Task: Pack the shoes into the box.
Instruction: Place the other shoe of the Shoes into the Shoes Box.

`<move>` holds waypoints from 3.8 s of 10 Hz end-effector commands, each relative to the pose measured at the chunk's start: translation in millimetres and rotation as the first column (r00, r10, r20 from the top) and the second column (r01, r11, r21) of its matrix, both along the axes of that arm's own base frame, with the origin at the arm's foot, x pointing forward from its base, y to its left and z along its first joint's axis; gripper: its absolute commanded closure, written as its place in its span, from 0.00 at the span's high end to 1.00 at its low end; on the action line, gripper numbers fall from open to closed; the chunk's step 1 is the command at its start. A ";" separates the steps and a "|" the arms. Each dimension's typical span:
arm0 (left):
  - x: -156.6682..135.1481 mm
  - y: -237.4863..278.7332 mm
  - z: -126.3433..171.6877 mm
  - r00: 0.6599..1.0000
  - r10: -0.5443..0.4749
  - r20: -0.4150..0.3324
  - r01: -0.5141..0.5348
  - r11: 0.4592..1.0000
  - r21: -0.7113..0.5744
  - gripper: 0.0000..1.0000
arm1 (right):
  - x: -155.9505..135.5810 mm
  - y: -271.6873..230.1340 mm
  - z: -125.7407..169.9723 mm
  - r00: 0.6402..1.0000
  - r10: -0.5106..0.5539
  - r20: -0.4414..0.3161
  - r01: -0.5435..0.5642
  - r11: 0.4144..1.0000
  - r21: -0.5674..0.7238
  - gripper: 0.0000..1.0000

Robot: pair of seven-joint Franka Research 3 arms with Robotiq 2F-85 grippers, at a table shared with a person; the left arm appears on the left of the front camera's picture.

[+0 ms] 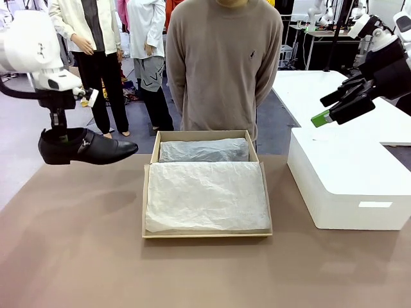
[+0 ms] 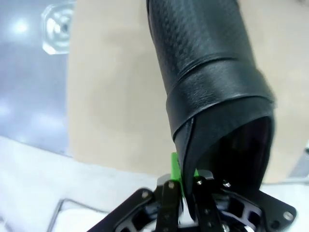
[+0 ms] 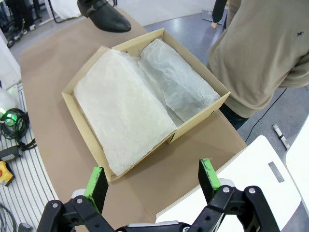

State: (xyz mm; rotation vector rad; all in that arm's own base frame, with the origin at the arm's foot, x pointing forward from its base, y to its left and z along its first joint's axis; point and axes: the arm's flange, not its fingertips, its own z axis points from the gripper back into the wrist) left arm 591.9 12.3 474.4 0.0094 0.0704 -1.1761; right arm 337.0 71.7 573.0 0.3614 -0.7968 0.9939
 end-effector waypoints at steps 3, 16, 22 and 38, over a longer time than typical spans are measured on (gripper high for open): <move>-4.0 -12.1 37.8 0.962 0.272 0.016 -0.269 0.959 -0.089 0.00 | 0.8 0.2 0.4 1.000 0.008 0.001 -0.008 1.000 0.015 1.00; -10.2 -55.9 59.2 0.686 0.726 0.037 -0.727 0.686 0.024 0.00 | 0.8 0.2 0.4 1.000 0.008 0.001 -0.008 1.000 0.015 1.00; -30.5 -136.4 71.3 0.283 0.957 -0.061 -0.957 0.277 -0.090 0.00 | 0.8 0.2 0.4 1.000 0.008 0.001 -0.008 1.000 0.015 1.00; -40.5 -247.8 99.5 -0.264 0.963 -0.048 -0.957 -0.267 -0.116 0.00 | 0.8 0.2 0.4 1.000 0.008 0.001 -0.008 1.000 0.015 1.00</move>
